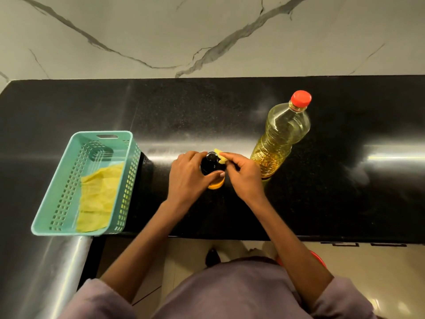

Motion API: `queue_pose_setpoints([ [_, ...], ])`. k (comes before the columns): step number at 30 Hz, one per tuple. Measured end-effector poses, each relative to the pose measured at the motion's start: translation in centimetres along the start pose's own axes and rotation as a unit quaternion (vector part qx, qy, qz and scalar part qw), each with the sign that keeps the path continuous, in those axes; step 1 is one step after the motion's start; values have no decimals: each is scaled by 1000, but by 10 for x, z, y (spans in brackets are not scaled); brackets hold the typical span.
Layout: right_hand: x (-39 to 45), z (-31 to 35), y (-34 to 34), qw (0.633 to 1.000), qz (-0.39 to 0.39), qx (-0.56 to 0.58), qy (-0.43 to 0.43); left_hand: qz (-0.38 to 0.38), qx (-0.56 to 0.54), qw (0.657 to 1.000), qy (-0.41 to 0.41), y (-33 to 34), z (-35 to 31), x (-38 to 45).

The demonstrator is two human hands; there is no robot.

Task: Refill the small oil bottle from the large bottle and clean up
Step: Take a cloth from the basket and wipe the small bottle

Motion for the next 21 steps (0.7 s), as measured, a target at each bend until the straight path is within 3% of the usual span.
queue_pose_setpoints([
  [4, 4, 2, -4, 997, 60, -52, -13, -14, -29, 999, 6, 3, 4, 5],
  [11, 47, 11, 0, 981, 156, -107, -48, 38, -91, 995, 22, -1, 23, 20],
  [17, 62, 6, 7, 969, 197, -147, -10, 180, -102, 976, 68, -12, 37, 45],
  [21, 48, -4, 15, 964, 198, -176, 35, 322, -95, 934, 120, -18, 43, 61],
])
Point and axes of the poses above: each hand's wrist, its own x-axis towards the middle knuckle, its own y-axis out of the palm, z = x × y, the point moved 3 cm from there along x, towards the middle knuckle, and after that the axes turned 10 degrees about y, right-handed, at the moved point
